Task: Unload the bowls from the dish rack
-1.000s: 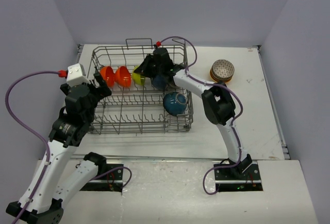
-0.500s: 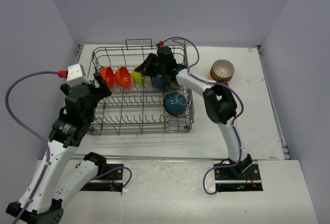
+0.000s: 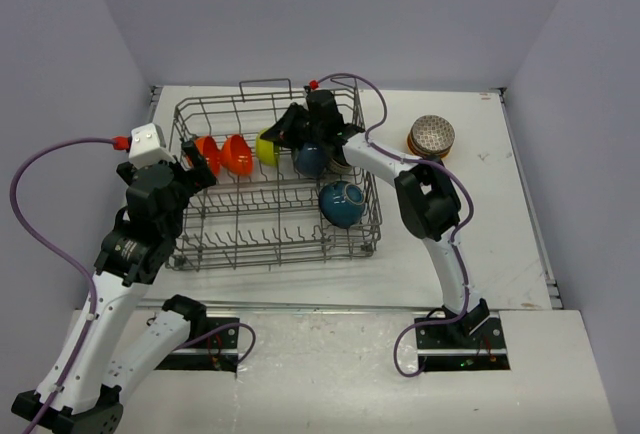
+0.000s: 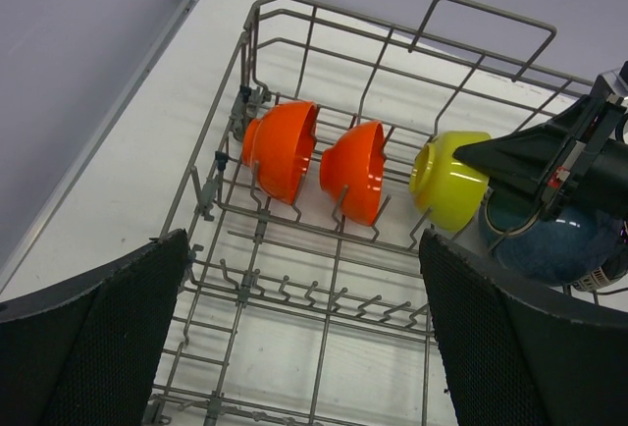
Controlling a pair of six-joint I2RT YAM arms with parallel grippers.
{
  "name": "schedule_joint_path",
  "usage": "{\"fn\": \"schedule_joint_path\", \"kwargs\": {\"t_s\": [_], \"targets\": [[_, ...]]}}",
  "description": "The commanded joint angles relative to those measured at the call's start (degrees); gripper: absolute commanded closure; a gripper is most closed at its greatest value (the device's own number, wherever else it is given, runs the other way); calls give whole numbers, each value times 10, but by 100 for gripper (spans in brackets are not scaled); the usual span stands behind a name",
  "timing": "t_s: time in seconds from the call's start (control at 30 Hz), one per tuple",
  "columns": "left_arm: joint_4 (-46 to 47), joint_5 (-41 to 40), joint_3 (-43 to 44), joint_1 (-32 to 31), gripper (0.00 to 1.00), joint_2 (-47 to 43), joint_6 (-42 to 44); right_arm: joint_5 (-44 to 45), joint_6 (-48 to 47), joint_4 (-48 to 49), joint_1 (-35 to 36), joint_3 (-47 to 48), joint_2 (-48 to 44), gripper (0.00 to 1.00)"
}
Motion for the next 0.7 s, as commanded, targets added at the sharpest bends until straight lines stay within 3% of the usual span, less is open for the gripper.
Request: {"fn": "schedule_joint_path", "kwargs": {"t_s": [0.0,0.67], "targets": [[26,-7,-5,1,0,-3,13,-64,39,113,5,37,-94,100],[29,0,-8,8,0,-3,13,-63,90,82,5,73,-108,100]]}}
